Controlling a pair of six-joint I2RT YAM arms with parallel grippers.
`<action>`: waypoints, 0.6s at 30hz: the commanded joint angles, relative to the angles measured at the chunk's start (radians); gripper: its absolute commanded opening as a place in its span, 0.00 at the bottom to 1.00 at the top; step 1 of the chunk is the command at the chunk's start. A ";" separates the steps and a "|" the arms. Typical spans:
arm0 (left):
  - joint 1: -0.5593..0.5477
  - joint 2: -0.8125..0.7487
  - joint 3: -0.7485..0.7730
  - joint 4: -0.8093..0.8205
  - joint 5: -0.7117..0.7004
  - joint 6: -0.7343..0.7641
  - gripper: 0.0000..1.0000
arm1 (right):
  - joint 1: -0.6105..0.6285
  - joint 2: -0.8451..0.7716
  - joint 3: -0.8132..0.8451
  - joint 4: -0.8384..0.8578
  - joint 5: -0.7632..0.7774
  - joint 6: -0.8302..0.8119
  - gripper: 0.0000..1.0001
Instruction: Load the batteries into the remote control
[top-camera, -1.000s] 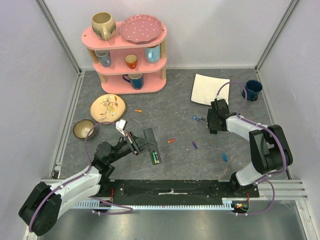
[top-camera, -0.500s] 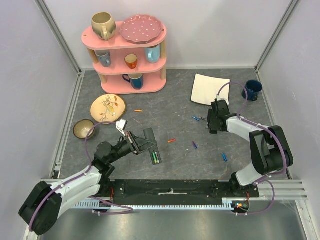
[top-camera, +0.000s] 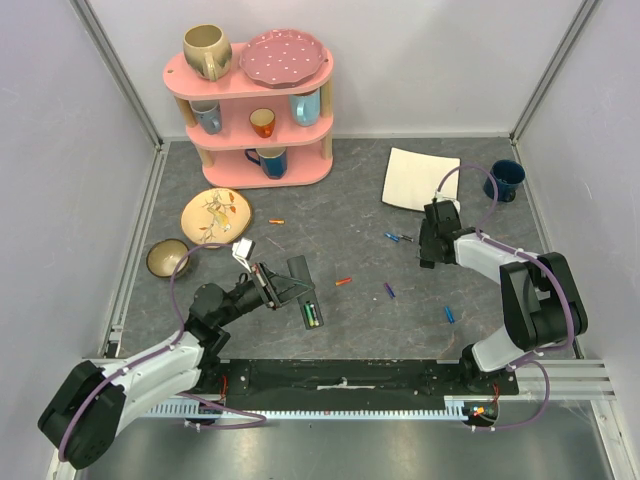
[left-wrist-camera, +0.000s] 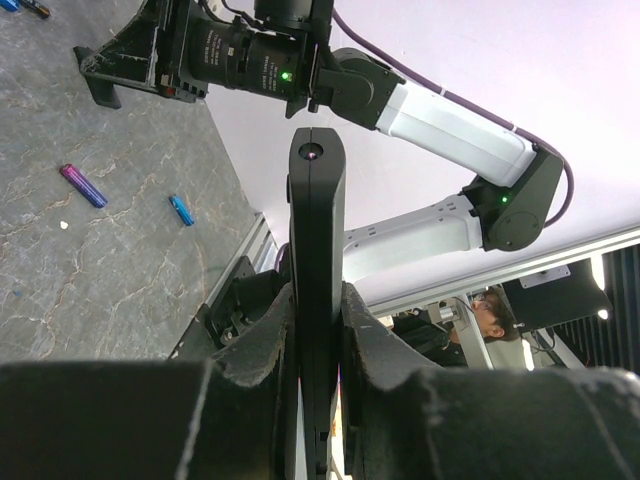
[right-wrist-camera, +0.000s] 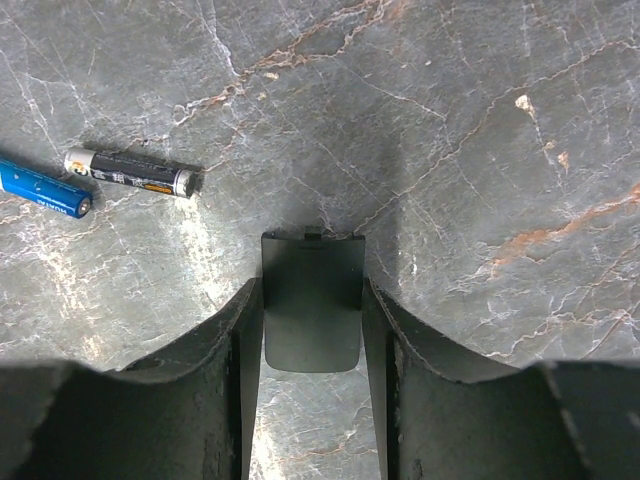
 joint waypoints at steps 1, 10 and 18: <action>0.003 0.016 -0.056 0.066 0.030 0.030 0.02 | 0.000 0.042 -0.064 -0.124 -0.051 0.017 0.44; 0.003 0.049 -0.022 0.089 0.031 0.025 0.02 | 0.005 -0.001 -0.058 -0.146 -0.085 0.008 0.21; 0.003 0.103 0.035 0.109 0.018 0.033 0.02 | 0.052 -0.260 0.033 -0.248 -0.166 0.009 0.00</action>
